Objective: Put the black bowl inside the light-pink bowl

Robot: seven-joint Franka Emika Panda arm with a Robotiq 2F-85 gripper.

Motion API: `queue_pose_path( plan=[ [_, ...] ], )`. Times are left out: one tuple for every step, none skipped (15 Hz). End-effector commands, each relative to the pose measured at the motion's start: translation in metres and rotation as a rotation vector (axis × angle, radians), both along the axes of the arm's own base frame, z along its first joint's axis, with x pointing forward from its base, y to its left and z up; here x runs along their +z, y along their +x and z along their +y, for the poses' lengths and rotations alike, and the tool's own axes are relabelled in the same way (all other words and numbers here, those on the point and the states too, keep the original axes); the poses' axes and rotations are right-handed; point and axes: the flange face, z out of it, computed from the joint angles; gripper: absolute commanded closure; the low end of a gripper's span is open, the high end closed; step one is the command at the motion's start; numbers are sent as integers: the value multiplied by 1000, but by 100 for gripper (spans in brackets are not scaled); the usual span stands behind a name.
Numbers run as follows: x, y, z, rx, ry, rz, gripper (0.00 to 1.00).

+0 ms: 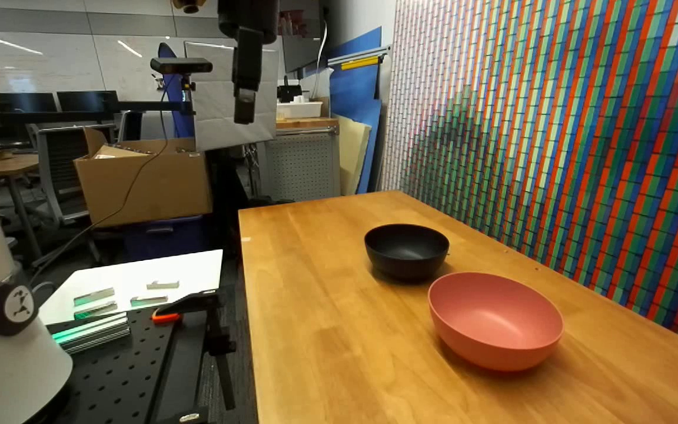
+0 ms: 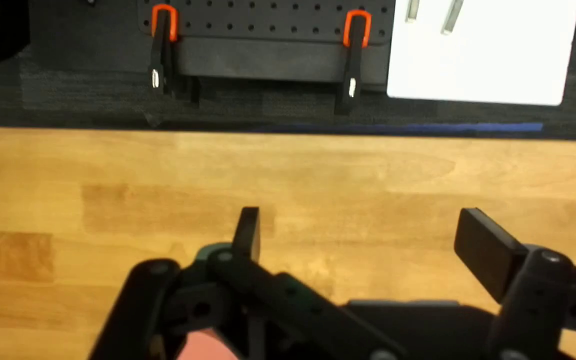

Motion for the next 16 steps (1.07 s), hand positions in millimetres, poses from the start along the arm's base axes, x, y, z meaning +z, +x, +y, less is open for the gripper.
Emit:
queue_pose_path(
  plan=[
    [25, 44, 20, -70, 97, -167, 0],
    [33, 56, 25, -84, 122, -225, 0],
    [42, 69, 31, -102, 151, -275, 0],
    [47, 81, 36, -119, 178, -329, 0],
    [49, 95, 42, -131, 201, -390, 0],
    [47, 108, 47, -131, 211, -437, 0],
    [41, 120, 53, -125, 218, -470, 0],
    [31, 130, 57, -119, 219, -492, 0],
    [17, 141, 62, -113, 215, -503, 0],
    [5, 150, 66, -109, 212, -516, 0],
    [-12, 159, 70, -106, 200, -515, 0],
    [-29, 166, 74, -107, 188, -510, 0],
    [-47, 173, 78, -105, 172, -503, 0],
    [-63, 179, 80, -103, 152, -497, 0],
    [-80, 186, 82, -96, 129, -489, 0],
    [-94, 191, 84, -90, 106, -482, 0]
  ],
)
